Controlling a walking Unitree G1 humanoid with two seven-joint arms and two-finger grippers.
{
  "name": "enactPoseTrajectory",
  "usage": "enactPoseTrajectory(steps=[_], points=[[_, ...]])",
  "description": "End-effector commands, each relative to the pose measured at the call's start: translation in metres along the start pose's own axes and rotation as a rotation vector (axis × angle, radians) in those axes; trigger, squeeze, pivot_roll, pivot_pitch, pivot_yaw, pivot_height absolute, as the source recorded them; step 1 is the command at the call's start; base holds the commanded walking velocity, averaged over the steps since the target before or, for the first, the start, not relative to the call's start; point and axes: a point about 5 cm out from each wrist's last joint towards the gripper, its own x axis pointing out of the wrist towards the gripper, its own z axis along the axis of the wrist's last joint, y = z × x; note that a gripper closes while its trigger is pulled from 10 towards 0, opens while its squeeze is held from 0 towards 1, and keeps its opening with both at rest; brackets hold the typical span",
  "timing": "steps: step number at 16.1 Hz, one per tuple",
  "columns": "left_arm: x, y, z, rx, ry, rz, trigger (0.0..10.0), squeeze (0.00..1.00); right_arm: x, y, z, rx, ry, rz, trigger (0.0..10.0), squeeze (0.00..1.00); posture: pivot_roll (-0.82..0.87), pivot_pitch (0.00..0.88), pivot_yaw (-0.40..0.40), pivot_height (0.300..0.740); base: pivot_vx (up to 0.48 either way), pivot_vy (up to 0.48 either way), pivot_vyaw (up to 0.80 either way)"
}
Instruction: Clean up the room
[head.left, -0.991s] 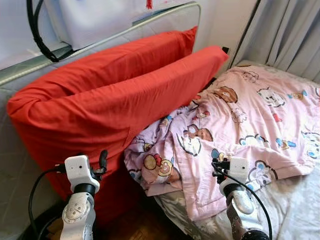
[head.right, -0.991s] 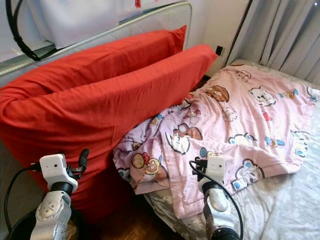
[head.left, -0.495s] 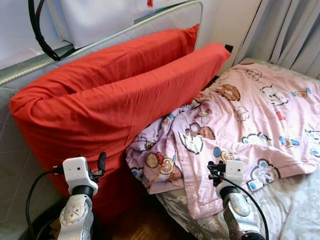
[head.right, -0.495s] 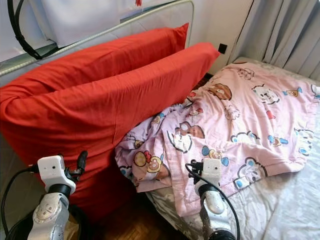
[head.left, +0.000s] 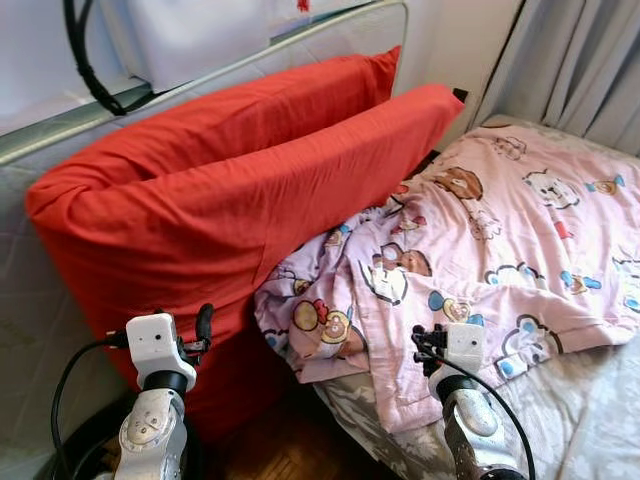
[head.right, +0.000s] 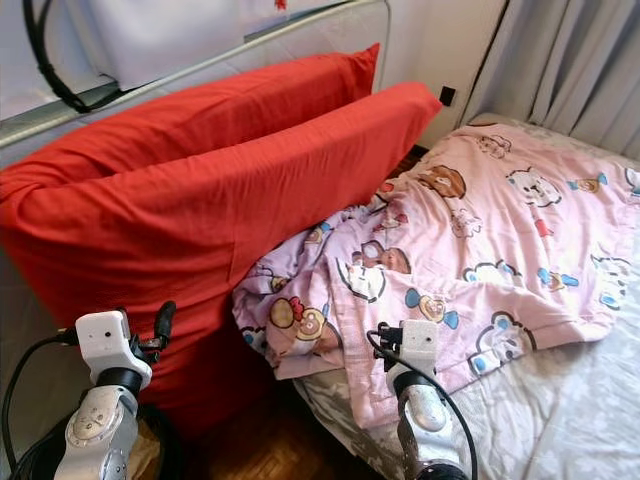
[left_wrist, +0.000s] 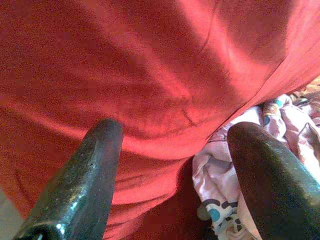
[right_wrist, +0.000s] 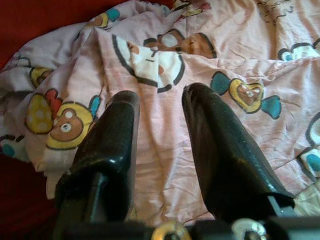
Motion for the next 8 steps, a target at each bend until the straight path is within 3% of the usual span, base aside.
enactPoseTrajectory(steps=[1,8], points=[[-0.002,-0.0005,0.0002,0.002,0.011,-0.002,10.0,0.0,0.0011,0.002,0.0019,-0.004,-0.003,0.01,10.0,0.0,0.04,0.087,-0.008,0.68,0.0,0.0,0.0],[-0.0035,-0.0009,-0.0008,0.002,0.017,-0.003,10.0,0.0,-0.0006,0.0023,0.0039,0.004,-0.036,0.013,10.0,0.0,0.04,0.09,-0.008,0.675,0.0,0.0,0.0]])
